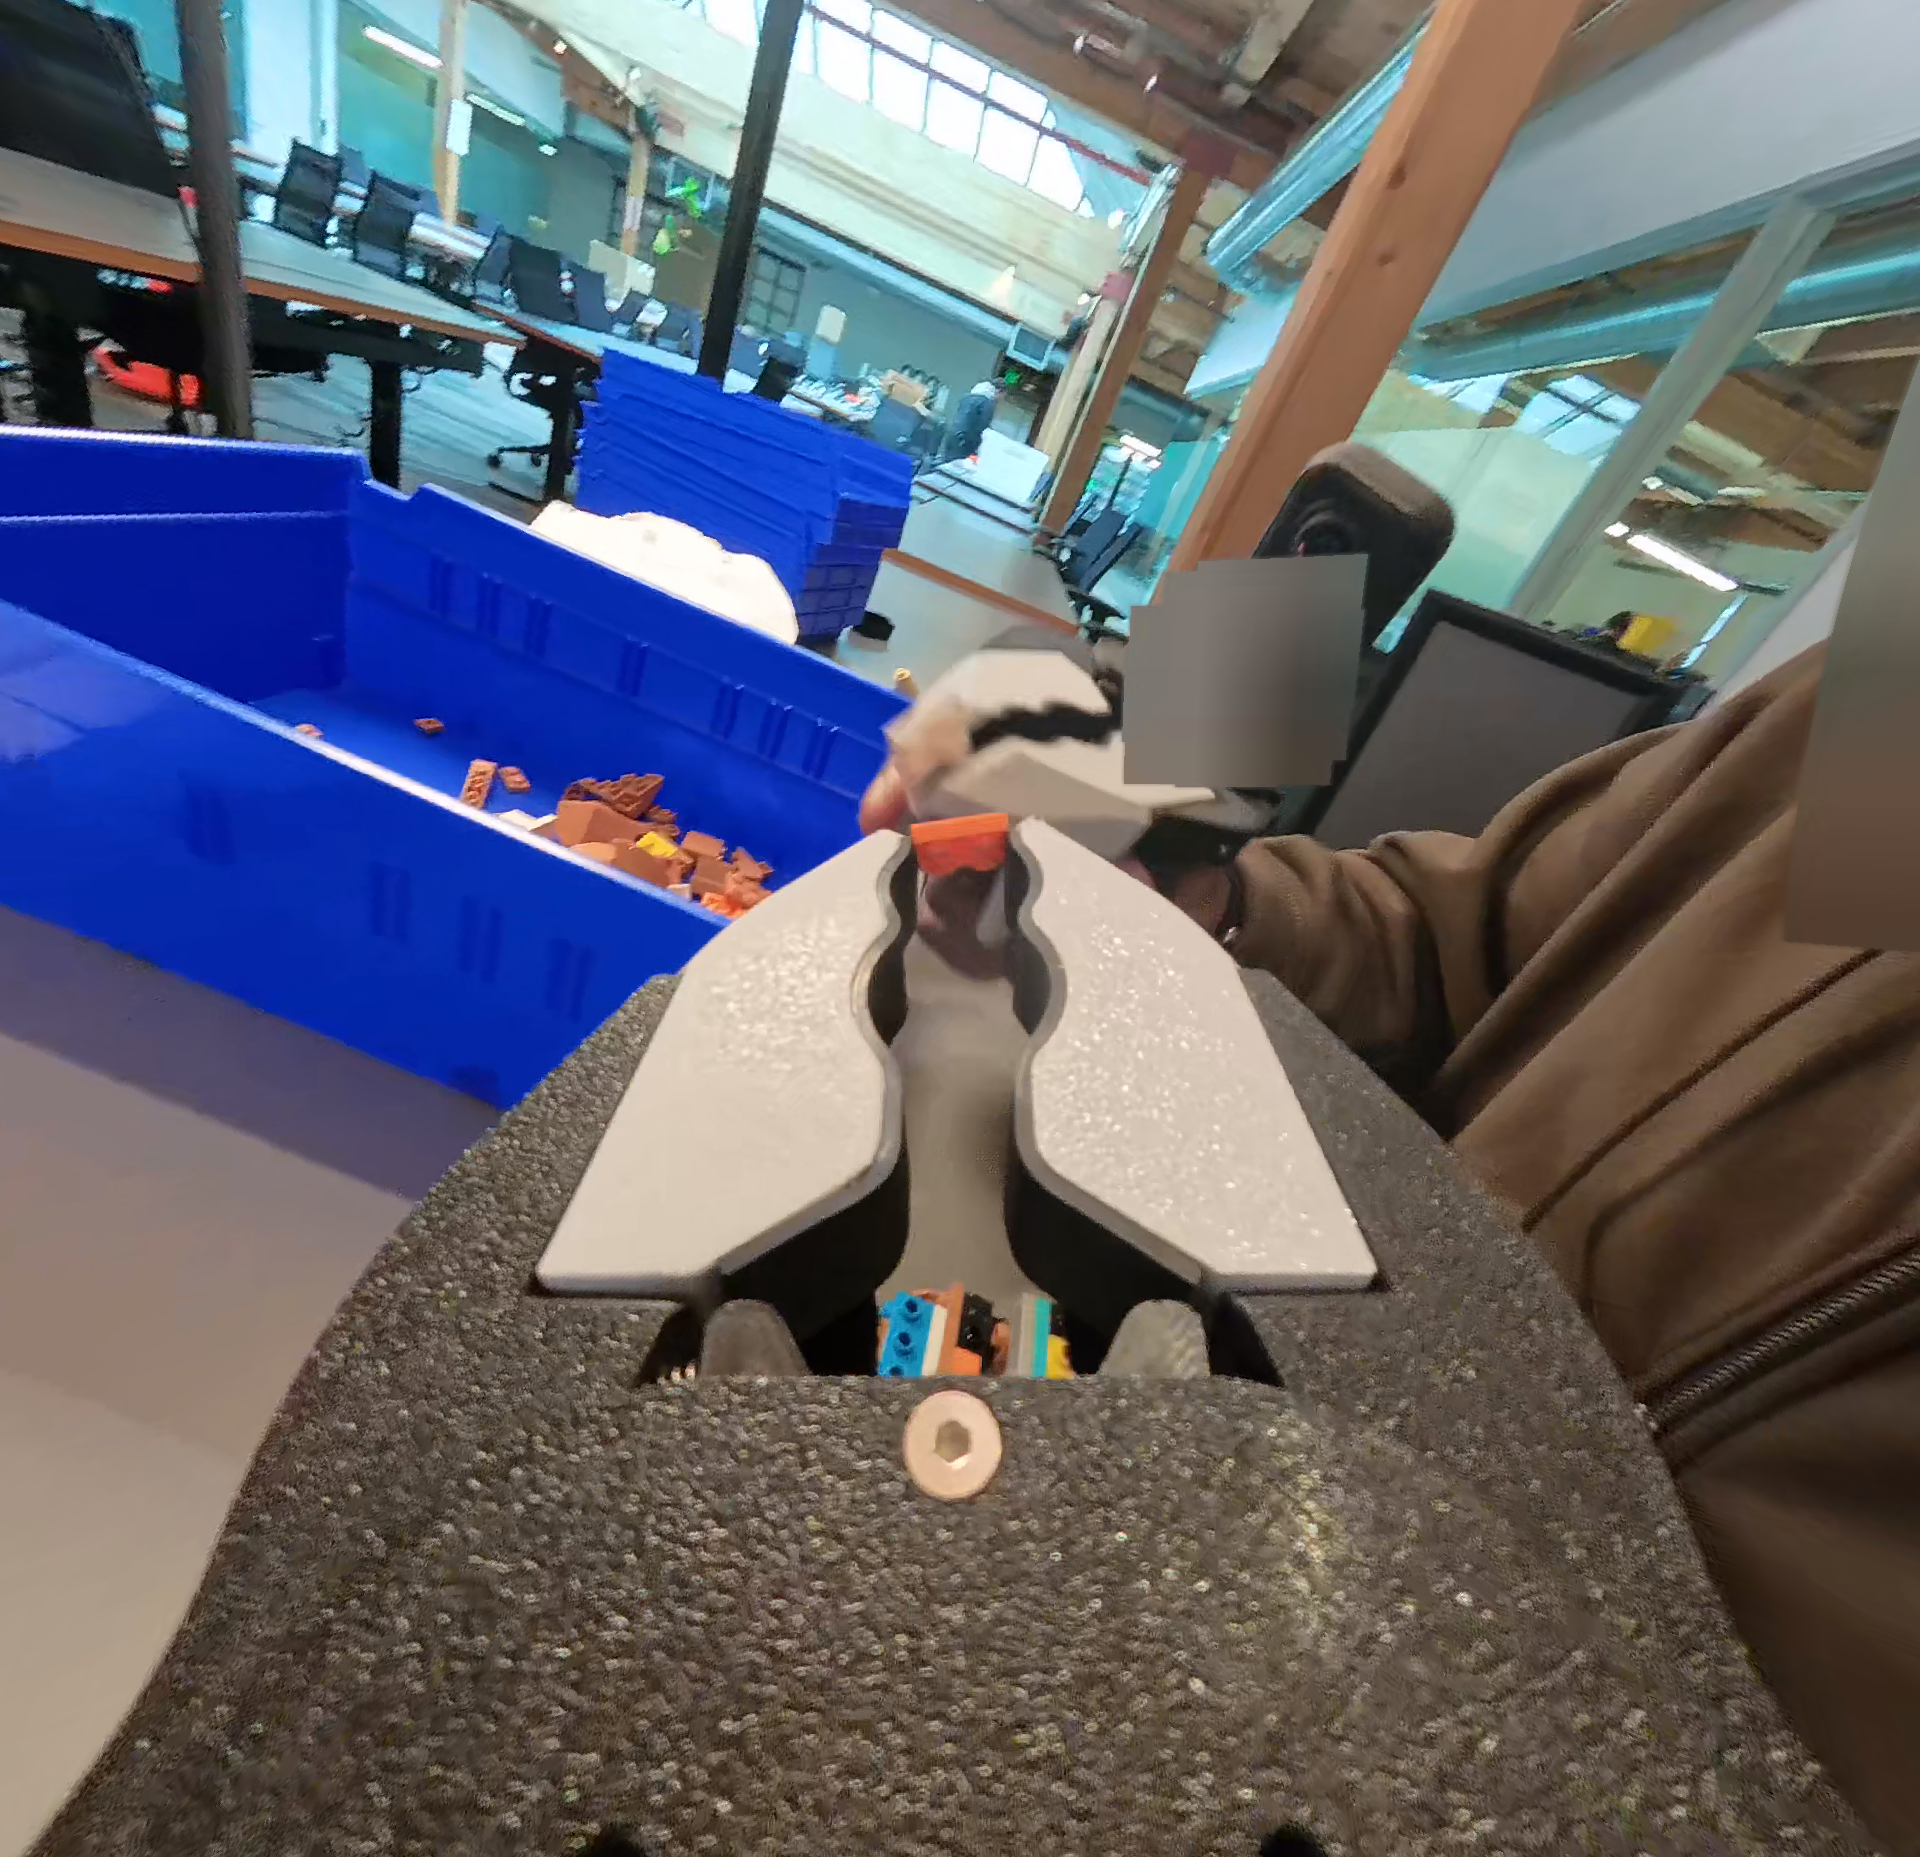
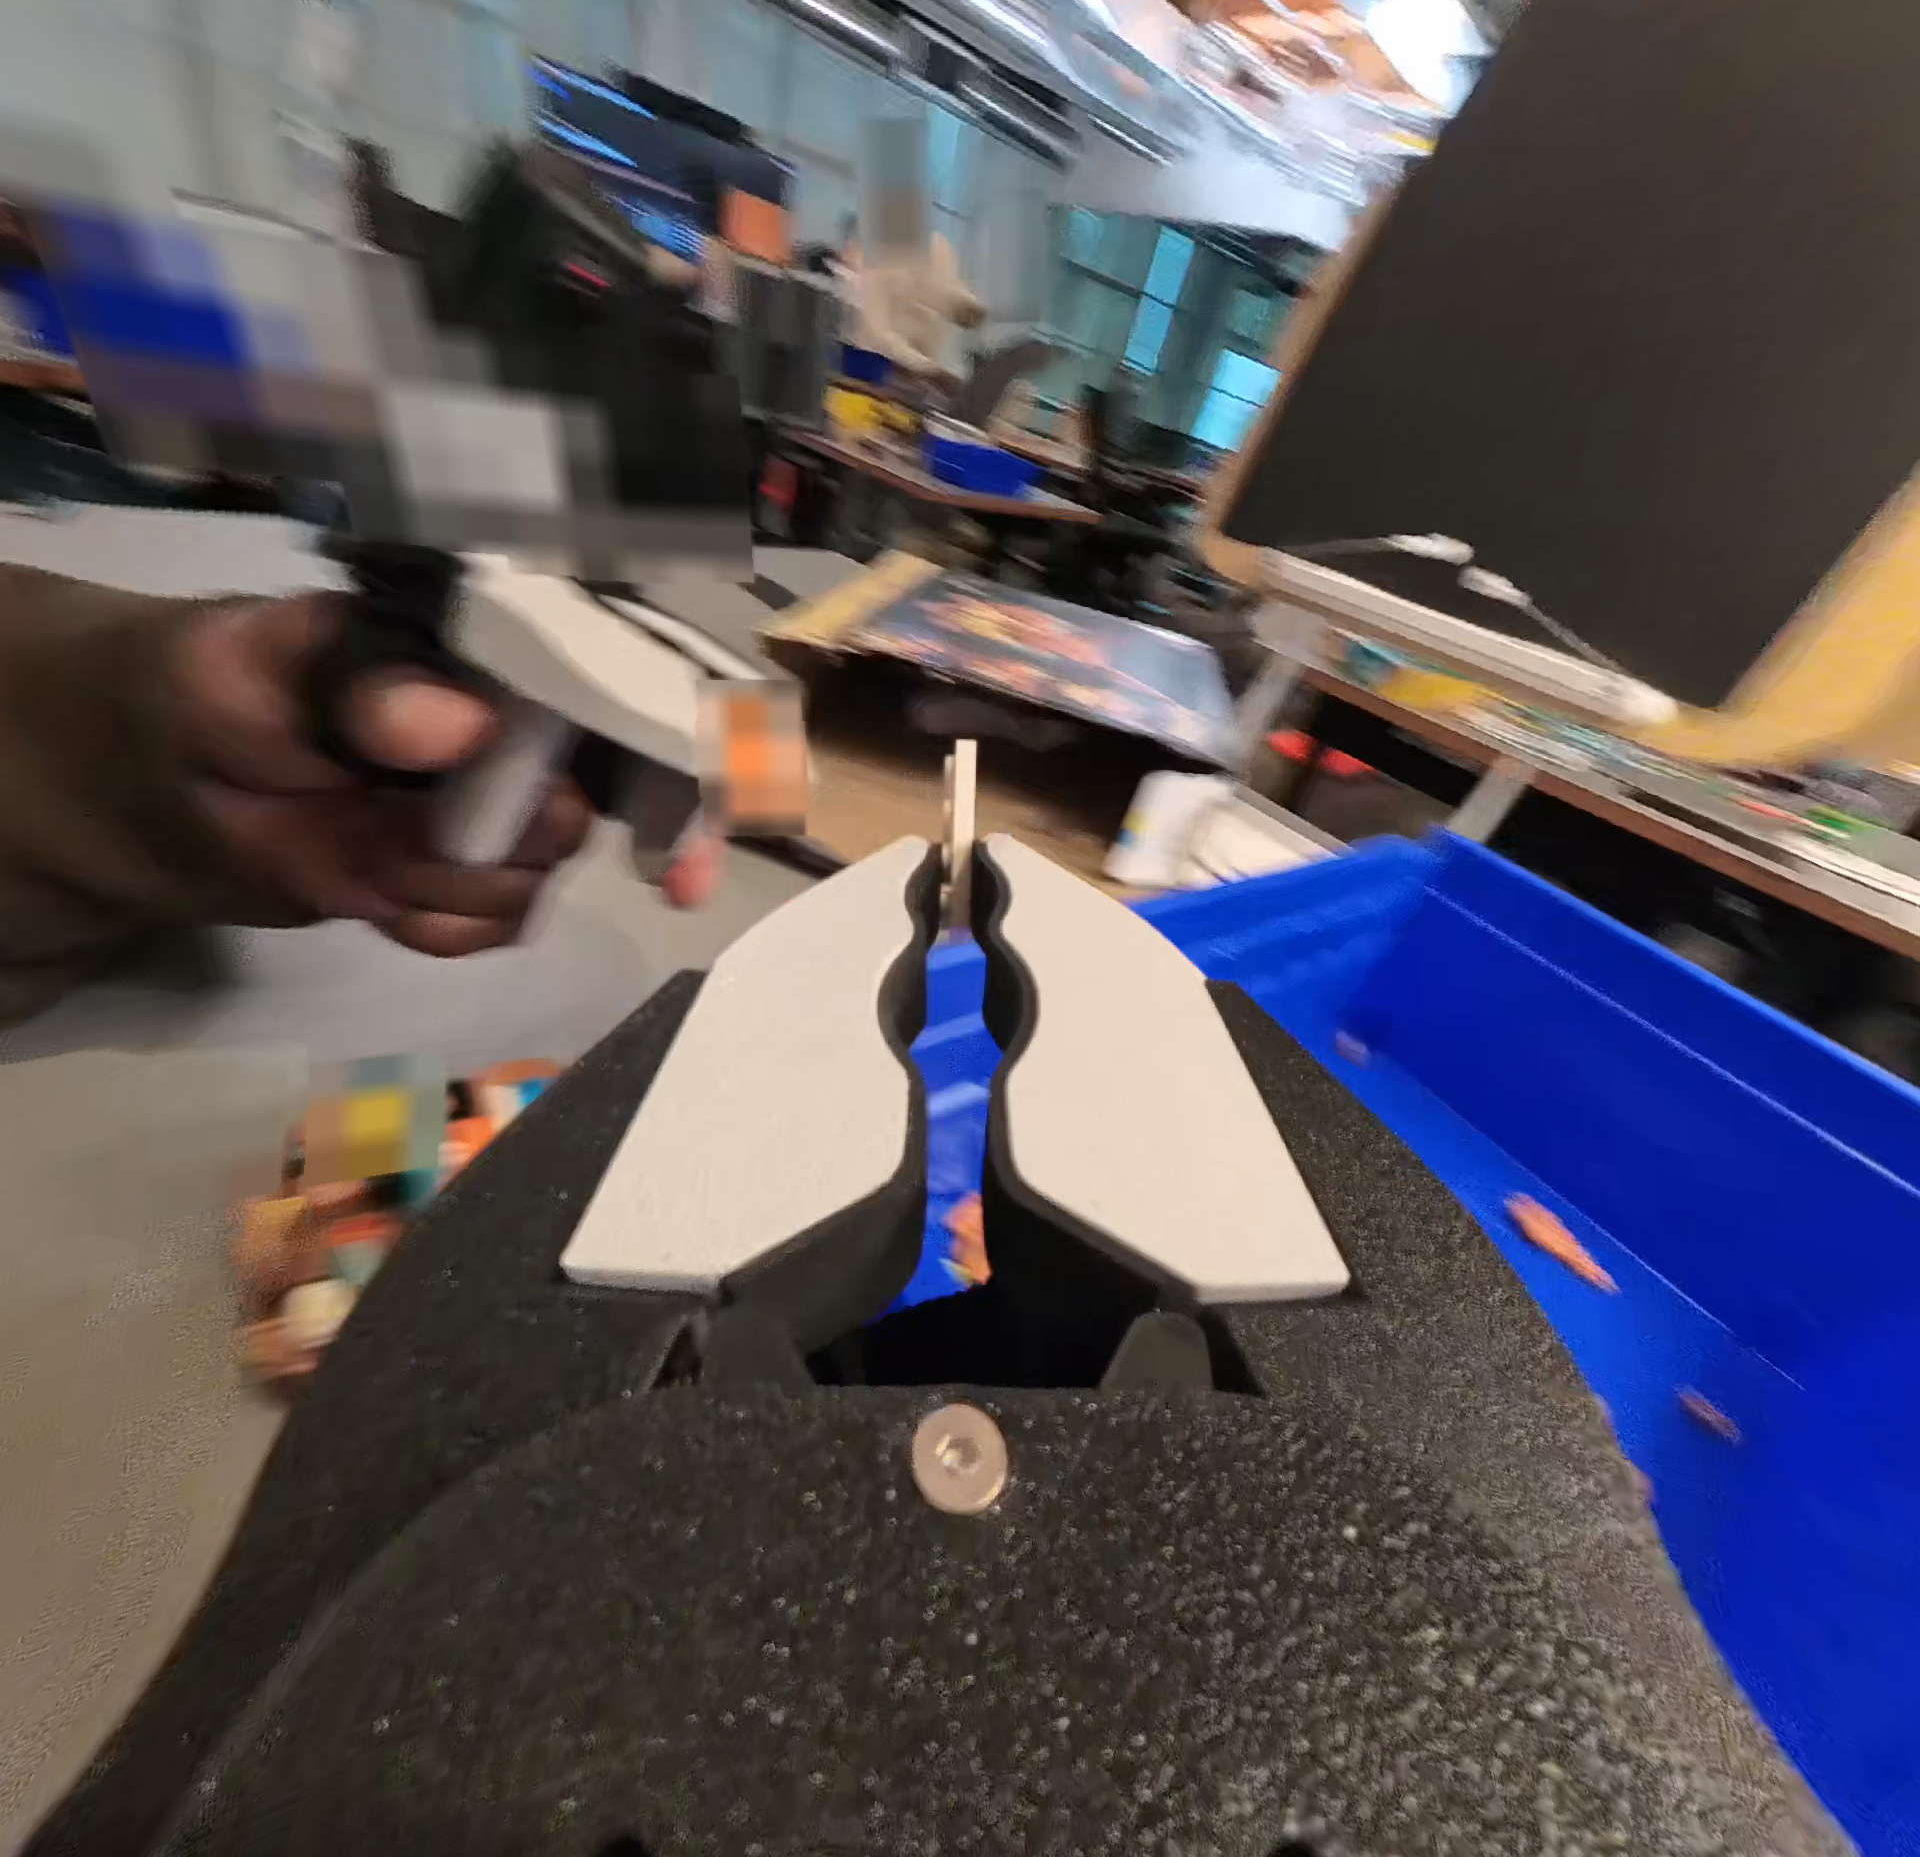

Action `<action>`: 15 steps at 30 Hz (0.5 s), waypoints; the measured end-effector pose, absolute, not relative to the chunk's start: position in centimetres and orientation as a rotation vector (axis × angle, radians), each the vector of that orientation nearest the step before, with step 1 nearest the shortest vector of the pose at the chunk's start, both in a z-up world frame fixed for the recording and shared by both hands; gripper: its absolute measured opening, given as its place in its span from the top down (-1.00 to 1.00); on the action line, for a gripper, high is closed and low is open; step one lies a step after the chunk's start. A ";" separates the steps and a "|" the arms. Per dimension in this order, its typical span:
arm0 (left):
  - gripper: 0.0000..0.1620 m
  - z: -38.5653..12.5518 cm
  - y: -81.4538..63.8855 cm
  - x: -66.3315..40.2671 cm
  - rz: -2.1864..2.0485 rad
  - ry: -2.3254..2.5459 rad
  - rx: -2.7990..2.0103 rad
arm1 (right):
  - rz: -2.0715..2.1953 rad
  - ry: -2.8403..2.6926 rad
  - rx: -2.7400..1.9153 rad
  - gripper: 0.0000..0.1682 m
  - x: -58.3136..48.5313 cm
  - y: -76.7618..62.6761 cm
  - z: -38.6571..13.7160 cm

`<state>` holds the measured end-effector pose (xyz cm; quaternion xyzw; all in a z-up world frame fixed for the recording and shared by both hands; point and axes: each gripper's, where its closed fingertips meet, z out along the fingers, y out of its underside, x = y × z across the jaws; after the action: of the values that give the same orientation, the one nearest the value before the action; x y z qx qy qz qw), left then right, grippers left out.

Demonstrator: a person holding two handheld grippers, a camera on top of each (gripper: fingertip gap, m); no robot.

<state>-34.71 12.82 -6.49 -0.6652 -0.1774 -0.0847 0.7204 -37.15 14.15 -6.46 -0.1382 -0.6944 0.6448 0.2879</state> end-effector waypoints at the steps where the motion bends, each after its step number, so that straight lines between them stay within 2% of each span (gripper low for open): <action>1: 0.80 -6.8 12.8 -34.9 -0.170 -0.406 -1.485 | 1.610 -1.822 -0.457 0.95 -38.8 15.5 -6.7; 2: 0.80 -6.9 12.8 -35.1 -0.159 -0.417 -1.492 | 1.492 -1.800 -0.544 0.93 -40.3 17.0 -7.2; 4: 0.80 -7.0 13.0 -35.1 -0.162 -0.429 -1.493 | 1.328 -1.839 -0.665 0.62 -42.2 18.8 -8.6; 6: 0.80 -7.1 13.1 -35.0 -0.160 -0.436 -1.499 | 1.303 -1.890 -0.719 0.51 -42.5 18.9 -9.5; 10: 0.80 -7.4 13.4 -34.6 -0.205 -0.450 -1.517 | 1.413 -1.916 -0.427 0.50 -39.4 15.2 -8.3; 15: 0.80 -7.1 13.5 -34.4 -0.283 -0.499 -1.469 | 1.184 -1.749 0.035 0.65 -36.1 12.5 -7.8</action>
<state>-34.44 13.50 -7.11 -0.6606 -0.2244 -0.1275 0.7050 -36.10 12.53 -7.82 0.0146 -0.7207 0.4880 0.4922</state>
